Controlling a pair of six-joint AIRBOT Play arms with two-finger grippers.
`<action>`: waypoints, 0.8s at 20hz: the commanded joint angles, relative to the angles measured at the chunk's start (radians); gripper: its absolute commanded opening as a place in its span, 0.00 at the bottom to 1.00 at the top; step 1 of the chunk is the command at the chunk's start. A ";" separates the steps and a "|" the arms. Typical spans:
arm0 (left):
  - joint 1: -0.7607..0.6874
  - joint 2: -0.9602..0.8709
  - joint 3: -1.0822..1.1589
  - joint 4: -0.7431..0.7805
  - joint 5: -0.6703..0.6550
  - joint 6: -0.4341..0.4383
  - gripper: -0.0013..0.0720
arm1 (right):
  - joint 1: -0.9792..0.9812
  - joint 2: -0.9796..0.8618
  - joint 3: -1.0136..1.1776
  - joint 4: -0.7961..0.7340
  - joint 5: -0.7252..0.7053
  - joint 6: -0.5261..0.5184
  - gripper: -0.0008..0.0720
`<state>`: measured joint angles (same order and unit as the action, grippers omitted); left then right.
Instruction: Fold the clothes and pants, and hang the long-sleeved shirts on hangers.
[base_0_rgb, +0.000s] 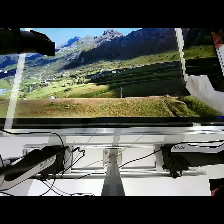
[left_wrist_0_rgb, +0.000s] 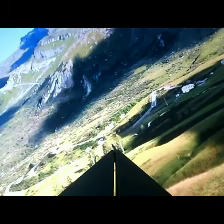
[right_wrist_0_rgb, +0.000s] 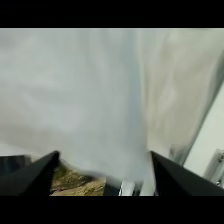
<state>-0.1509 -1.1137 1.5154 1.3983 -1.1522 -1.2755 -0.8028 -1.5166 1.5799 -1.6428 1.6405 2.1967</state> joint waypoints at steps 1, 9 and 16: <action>0.002 0.005 0.000 0.000 -0.001 0.000 0.04 | -0.056 0.002 0.000 -0.027 0.035 -0.016 0.99; 0.002 0.005 0.000 0.000 -0.001 0.000 0.04 | 0.102 0.015 0.000 -0.003 -0.064 -0.108 0.05; 0.002 0.005 0.000 0.000 -0.001 0.000 0.04 | 0.459 0.209 0.001 -0.013 -0.268 -0.330 0.04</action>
<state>-0.1501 -1.1091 1.5154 1.3987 -1.1530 -1.2758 -0.4789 -1.3876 1.5799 -1.6539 1.4563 2.0148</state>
